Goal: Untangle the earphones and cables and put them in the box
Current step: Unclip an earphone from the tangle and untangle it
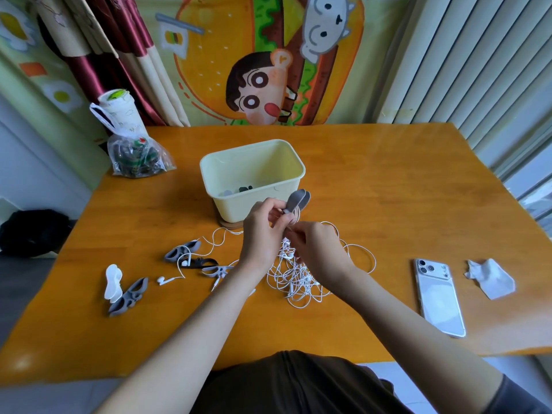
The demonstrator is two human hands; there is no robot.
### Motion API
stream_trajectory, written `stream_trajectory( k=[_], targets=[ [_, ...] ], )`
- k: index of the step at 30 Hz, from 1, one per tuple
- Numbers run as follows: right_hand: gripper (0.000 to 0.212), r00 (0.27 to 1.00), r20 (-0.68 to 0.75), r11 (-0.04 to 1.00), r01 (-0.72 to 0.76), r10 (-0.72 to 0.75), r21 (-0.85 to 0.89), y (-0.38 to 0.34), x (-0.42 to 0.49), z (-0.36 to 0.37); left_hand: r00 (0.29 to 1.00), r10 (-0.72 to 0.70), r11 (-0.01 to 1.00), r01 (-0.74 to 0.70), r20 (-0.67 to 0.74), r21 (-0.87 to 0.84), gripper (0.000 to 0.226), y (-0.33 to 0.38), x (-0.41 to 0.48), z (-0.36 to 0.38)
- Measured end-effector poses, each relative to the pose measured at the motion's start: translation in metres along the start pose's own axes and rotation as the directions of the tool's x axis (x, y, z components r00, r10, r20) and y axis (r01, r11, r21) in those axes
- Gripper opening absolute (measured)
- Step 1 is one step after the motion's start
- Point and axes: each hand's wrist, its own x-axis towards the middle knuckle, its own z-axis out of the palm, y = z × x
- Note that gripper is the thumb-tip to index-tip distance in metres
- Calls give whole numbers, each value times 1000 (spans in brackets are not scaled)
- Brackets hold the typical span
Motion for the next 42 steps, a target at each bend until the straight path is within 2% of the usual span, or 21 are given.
stream_trajectory(
  k=[2, 5, 10, 12, 16, 20, 23, 28, 31, 33, 35, 37, 39, 42],
  targets=[
    [23, 999, -17, 992, 44, -47, -121, 3, 1, -3, 996, 63, 993, -69, 65, 96, 8, 1, -1, -2],
    [25, 993, -21, 957, 110, -120, -268, 7, 1, -6, 988, 62, 981, -86, 140, 173, 9, 4, 3, -5],
    [26, 989, -35, 927, 124, -146, -353, 8, 3, -13, 969, -2, 963, -65, 246, 263, 12, 2, 8, -8],
    [23, 982, -54, 919, 148, -180, -365, 7, 3, -18, 967, -3, 960, -68, 255, 271, 13, 2, 9, -10],
    [17, 913, -66, 826, 330, -402, -457, 6, 8, -26, 956, 18, 968, -90, 293, 236, 15, 8, 11, -15],
    [19, 879, -62, 772, 379, -472, -510, 3, 11, -32, 937, 8, 973, -87, 349, 212, 11, 13, 16, -24],
    [27, 881, -19, 727, 377, -472, -574, 2, 13, -33, 901, 8, 968, -116, 433, 222, 16, 21, 19, -28],
    [22, 970, 30, 927, 240, -241, -288, 6, 14, -34, 887, 4, 986, -80, 463, 144, 19, 28, 15, -32],
    [8, 987, -13, 986, 159, -160, -40, 7, 13, -35, 938, -44, 998, 29, 345, 51, 28, 27, 14, -35],
    [10, 995, -40, 991, 97, -94, 87, 6, 14, -36, 960, -112, 989, 133, 255, -64, 35, 28, 15, -35],
    [13, 997, -60, 988, 53, -45, 142, 3, 14, -34, 961, -209, 946, 246, 181, -211, 38, 28, 15, -33],
    [13, 996, -88, 983, 40, -24, 180, 1, 15, -30, 938, -322, 852, 347, 132, -392, 37, 26, 13, -30],
    [12, 993, -120, 979, 33, -9, 200, -1, 14, -26, 908, -394, 741, 406, 143, -534, 30, 27, 9, -26],
    [11, 988, -154, 980, 27, 4, 199, -3, 12, -21, 882, -426, 662, 457, 204, -594, 12, 26, 2, -20]
  ],
)
